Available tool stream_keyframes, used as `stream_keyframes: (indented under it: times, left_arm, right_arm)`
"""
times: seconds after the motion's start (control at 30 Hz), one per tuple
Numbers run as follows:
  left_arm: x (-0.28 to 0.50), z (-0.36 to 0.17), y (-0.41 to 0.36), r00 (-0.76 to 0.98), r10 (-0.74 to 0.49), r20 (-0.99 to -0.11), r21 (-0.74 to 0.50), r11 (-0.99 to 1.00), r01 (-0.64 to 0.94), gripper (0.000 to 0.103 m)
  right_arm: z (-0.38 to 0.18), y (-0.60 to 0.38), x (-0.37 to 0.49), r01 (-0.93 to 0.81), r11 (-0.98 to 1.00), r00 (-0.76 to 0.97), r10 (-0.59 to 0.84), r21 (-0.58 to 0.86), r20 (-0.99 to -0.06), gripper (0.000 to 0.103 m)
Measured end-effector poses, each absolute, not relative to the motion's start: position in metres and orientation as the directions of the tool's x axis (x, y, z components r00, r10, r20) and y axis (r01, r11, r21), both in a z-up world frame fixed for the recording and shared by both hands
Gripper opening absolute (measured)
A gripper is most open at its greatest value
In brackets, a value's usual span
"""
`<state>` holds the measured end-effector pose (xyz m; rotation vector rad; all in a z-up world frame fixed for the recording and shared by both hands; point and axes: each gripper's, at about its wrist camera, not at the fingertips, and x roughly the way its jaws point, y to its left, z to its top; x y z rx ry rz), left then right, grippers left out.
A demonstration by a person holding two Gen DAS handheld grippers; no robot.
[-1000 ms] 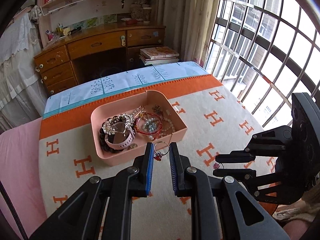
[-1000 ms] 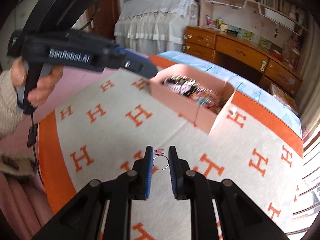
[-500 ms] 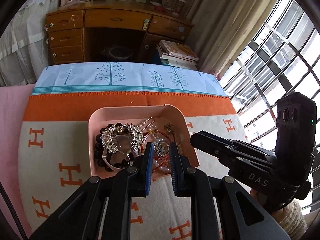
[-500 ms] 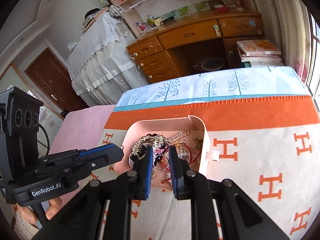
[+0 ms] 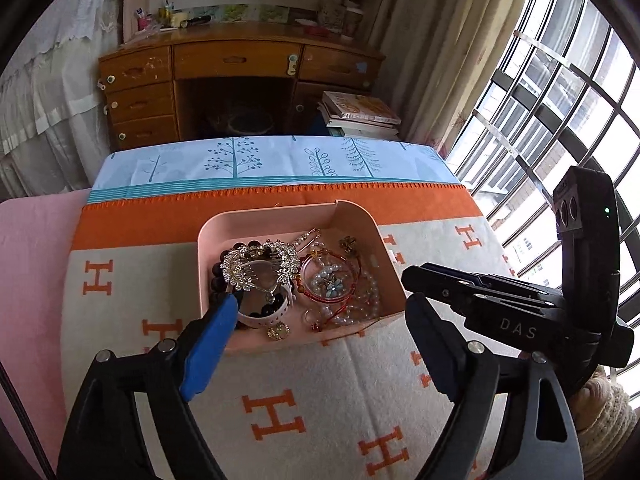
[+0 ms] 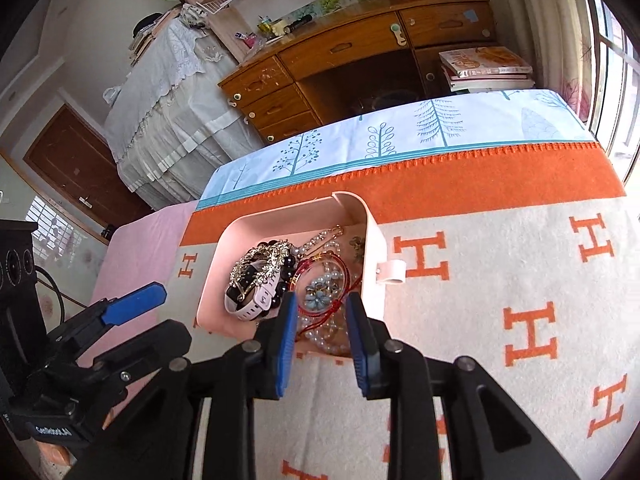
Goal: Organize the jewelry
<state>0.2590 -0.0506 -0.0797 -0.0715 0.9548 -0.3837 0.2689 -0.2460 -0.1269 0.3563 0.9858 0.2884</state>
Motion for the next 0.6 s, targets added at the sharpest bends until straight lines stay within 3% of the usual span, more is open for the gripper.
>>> stream_keyframes:
  times: [0.27,0.33,0.4,0.43,0.6]
  left_arm:
    - [0.219,-0.066,-0.023,0.558,-0.192,-0.807,-0.152,0.981,0.118,0.090]
    - [0.204,-0.065,-0.017,0.578,-0.172,-0.798,-0.147,0.985,0.091,0.090]
    - [0.188,-0.063,-0.015,0.603,-0.140,-0.785,-0.123,0.990,0.069,0.095]
    - [0.179,-0.062,-0.014,0.615,-0.133,-0.777,-0.116,0.991,0.067,0.102]
    - [0.133,-0.054,-0.018,0.671,-0.118,-0.732,-0.101,0.993,0.064,0.102]
  right_arm:
    - [-0.105,-0.245,0.220,-0.086,0.934,0.578,0.330,0.346,-0.746,0.025]
    - [-0.100,-0.246,0.204,-0.081,0.937,0.590,0.319,0.339,-0.742,0.029]
    - [-0.095,-0.246,0.186,-0.072,0.943,0.608,0.299,0.324,-0.735,0.042]
    - [-0.093,-0.246,0.177,-0.067,0.947,0.619,0.285,0.313,-0.731,0.043]
    - [-0.088,-0.241,0.130,-0.057,0.965,0.637,0.234,0.258,-0.734,0.046]
